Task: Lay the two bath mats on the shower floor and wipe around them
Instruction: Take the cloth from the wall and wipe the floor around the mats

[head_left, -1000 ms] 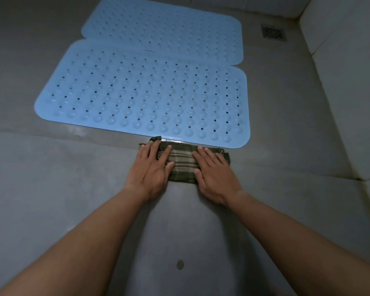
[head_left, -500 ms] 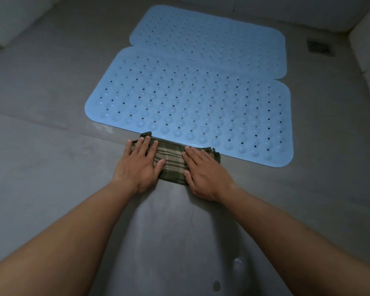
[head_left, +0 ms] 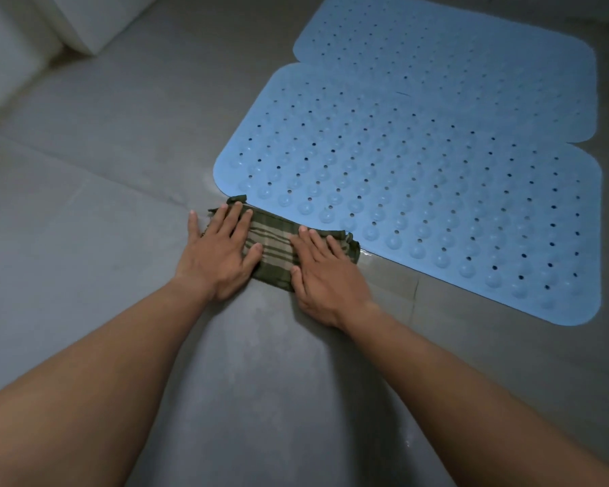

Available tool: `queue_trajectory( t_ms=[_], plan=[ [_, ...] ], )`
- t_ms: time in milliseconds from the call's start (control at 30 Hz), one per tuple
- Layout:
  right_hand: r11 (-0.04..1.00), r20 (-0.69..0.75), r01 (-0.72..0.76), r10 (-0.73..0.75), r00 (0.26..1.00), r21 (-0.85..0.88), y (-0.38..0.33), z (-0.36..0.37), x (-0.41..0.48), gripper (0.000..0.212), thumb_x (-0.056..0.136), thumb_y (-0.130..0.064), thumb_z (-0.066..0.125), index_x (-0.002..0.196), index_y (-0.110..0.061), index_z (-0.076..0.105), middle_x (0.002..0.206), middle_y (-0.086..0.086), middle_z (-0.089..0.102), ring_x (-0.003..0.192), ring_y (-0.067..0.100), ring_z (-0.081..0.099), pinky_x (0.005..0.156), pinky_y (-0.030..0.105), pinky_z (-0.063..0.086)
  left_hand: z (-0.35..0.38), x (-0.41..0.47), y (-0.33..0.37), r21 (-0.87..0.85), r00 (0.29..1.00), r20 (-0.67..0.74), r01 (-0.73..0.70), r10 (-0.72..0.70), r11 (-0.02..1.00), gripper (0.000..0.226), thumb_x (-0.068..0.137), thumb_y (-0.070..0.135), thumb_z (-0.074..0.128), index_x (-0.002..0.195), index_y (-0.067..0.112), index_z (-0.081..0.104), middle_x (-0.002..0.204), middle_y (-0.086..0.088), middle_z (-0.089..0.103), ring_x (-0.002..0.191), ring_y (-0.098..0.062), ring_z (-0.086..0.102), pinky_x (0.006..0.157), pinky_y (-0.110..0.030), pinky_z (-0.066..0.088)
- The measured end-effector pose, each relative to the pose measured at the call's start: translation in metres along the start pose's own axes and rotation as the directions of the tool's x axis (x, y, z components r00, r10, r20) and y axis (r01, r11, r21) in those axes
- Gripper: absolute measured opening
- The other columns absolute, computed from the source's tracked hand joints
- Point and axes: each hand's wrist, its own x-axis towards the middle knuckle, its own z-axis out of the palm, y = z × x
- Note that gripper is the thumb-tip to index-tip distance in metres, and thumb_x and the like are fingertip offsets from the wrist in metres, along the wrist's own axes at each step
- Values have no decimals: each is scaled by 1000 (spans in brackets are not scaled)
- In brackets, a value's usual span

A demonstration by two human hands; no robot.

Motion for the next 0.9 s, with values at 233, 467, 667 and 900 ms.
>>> queue_trajectory(
  t_ms=[233,467,667,900],
  plan=[
    [1000,33,-3,4,999,-18,-19,6,31,59,106,-41,14,159,-16,6,167,2,0,153,14,-5,124,37,-5,2,13,-37,-24,1000,-19,12,-13,1000,75,95,63,1,159,24,3,167,6,-4,153,-12,-6,118,-63,-7],
    [1000,57,22,-23,998,19,-68,14,89,59,106,-38,16,159,-14,7,167,5,1,153,17,-3,124,39,-4,-6,34,-110,17,994,64,89,-90,996,75,93,66,1,158,29,-3,166,11,-11,152,-9,-8,114,-69,-5],
    [1000,129,4,-6,992,11,-92,14,119,59,106,-39,14,158,-14,7,167,6,-2,153,16,-6,123,40,-5,-19,52,-139,-16,972,185,152,-147,988,73,93,69,5,156,35,-10,164,13,-16,152,-10,-10,111,-73,-4],
    [1000,170,-10,13,985,-18,-102,14,129,60,106,-39,12,159,-13,2,166,7,-6,152,17,-10,123,40,-7,-26,58,-151,-29,968,226,121,-112,992,73,94,67,5,156,32,-13,164,11,-20,152,-13,-13,110,-74,-8]
  ],
)
